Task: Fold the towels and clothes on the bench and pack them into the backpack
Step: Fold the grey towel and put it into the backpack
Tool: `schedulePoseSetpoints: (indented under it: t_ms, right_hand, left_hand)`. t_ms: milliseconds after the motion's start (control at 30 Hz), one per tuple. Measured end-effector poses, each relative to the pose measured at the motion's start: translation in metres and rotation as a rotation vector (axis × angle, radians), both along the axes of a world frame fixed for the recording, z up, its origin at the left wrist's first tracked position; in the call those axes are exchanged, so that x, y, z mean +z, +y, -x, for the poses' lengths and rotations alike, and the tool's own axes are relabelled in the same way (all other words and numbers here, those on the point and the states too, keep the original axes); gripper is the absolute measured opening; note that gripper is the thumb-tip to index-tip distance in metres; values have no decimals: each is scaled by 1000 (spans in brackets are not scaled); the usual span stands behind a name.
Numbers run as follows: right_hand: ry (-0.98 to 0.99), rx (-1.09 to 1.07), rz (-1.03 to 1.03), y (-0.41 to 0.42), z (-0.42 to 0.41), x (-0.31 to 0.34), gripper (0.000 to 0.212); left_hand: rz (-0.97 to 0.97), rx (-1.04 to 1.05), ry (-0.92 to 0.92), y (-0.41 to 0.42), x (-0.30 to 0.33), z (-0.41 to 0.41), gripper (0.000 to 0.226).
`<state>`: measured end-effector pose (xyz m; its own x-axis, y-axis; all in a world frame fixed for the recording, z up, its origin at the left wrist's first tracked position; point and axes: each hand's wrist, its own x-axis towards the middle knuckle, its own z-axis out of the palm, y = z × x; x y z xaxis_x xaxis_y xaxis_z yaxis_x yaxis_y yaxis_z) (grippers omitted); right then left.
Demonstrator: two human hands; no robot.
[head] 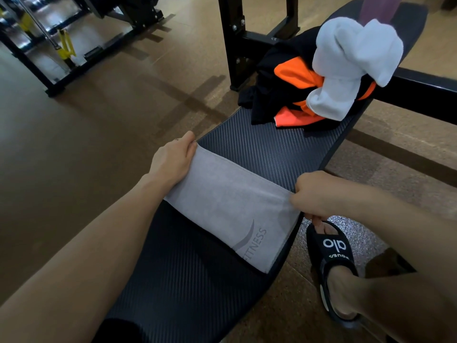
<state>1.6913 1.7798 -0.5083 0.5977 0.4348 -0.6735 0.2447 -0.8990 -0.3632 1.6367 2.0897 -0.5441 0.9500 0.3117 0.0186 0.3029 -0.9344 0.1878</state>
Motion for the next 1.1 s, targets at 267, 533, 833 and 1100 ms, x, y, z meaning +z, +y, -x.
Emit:
schedulePoseSetpoints:
  t_ms: [267,533,833,1100]
  right_hand:
    - [-210,119,115,-5,7,3,28]
    - [-744,542,-400,20,56,-7,45]
    - [-531,577,-152,-6,57,-44,81]
    - [-466,539,-116,-21,61,-35,74]
  left_hand:
    - [-155,116,69,-14,20,2,42]
    - [-70,-215,196,-126,9,104,83]
    - [-140,-203,182,-143,1,134,84]
    - [-295,-381,72,-204,-6,180,58]
